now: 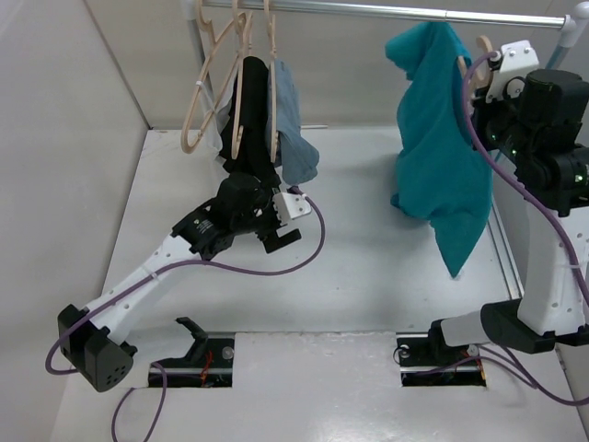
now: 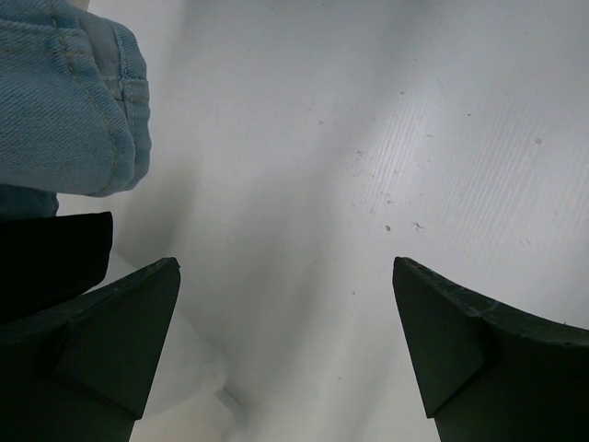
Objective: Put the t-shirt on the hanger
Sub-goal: Hang the hanger with tshirt onto the clothesline
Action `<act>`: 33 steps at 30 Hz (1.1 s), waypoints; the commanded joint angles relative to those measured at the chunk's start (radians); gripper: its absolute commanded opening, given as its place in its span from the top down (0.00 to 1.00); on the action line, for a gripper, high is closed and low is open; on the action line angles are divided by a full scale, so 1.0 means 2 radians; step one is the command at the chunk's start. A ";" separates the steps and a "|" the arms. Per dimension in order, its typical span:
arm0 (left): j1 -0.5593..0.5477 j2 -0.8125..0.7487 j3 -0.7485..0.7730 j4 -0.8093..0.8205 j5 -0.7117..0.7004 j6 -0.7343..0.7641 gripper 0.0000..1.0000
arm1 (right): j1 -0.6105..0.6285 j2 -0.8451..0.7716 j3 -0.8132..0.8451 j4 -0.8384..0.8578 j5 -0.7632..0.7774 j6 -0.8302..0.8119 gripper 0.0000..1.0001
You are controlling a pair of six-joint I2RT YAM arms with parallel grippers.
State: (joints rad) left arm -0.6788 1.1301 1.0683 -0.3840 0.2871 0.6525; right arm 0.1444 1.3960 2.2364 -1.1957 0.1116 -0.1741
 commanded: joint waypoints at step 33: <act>0.003 -0.048 -0.058 0.037 -0.014 -0.008 0.00 | -0.093 0.096 0.051 0.150 0.046 0.013 1.00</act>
State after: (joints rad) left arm -0.6785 1.0645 0.9722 -0.3420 0.2619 0.6514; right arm -0.0284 1.5978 2.3821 -1.0199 0.2577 -0.1764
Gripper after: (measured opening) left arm 0.996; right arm 0.135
